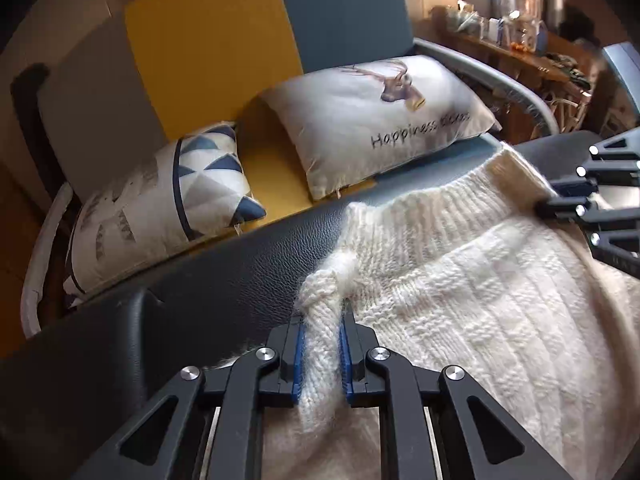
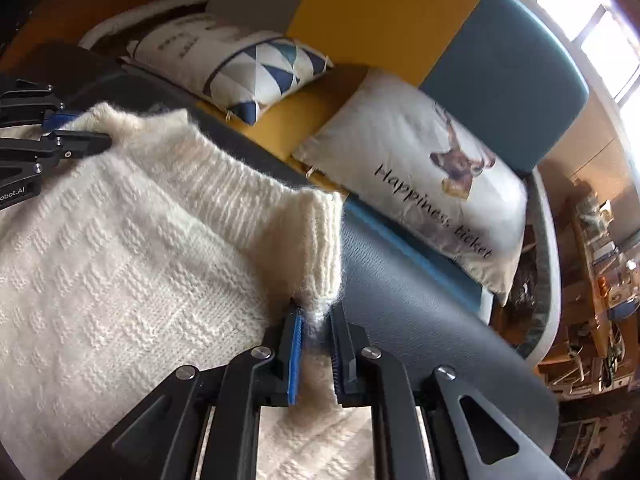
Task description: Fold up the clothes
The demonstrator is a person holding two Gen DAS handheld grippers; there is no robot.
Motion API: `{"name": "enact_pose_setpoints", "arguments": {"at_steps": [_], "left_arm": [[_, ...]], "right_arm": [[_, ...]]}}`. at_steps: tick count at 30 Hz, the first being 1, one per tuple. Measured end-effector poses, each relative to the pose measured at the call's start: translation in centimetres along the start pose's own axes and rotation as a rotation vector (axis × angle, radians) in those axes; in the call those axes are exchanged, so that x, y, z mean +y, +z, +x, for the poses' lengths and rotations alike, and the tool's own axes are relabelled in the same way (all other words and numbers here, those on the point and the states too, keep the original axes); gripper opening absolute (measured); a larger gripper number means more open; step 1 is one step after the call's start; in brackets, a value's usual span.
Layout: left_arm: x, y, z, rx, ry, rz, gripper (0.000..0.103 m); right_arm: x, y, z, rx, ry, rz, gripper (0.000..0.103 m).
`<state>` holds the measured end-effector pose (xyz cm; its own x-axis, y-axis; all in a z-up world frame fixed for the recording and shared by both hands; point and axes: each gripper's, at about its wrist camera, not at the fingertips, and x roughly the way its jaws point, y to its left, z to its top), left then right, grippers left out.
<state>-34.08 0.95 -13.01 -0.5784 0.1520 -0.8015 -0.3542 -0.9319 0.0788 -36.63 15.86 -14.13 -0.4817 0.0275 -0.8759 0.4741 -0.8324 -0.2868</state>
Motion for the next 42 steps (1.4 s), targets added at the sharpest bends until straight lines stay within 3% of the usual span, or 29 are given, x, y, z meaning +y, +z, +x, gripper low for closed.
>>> {"name": "enact_pose_setpoints", "arguments": {"at_steps": [3,7,11,14,18,23,25,28,38,42], "left_arm": [[-0.1,0.4,0.9,0.024,0.036,-0.024,0.022],[3.1,-0.3,-1.0,0.028,-0.042,-0.146,0.023],[8.5,-2.9,-4.4,0.025,-0.096,-0.369,0.026],[14.5,-7.5,-8.2,0.014,-0.110,-0.612,0.026],[22.3,-16.3,-14.8,0.001,0.031,-0.848,0.034],[29.5,-28.6,-22.6,0.012,0.258,-1.051,0.043],[31.2,-32.5,-24.3,0.020,0.293,-1.120,0.045],[32.5,-36.4,-24.9,0.060,0.299,-1.166,0.045],[32.8,-38.0,-22.9,0.099,0.283,-1.107,0.050],[32.9,-38.6,-22.2,0.114,0.279,-1.081,0.063]], "right_arm": [[-1.0,-0.4,-0.5,-0.035,0.027,0.058,0.024],[-2.0,-1.3,-3.3,-0.073,0.120,0.172,0.024],[-1.2,-2.6,-7.4,-0.145,0.203,0.243,0.026],[1.5,-4.3,-10.2,-0.174,0.299,0.273,0.026],[6.8,-6.8,-12.7,-0.198,0.423,0.275,0.029],[12.8,-8.4,-12.5,-0.170,0.547,0.324,0.029],[14.6,-8.8,-12.1,-0.158,0.575,0.355,0.029],[16.2,-9.1,-11.5,-0.132,0.588,0.407,0.029],[17.1,-9.5,-10.0,-0.082,0.570,0.493,0.030],[16.8,-9.6,-9.7,-0.084,0.588,0.500,0.030]]}}
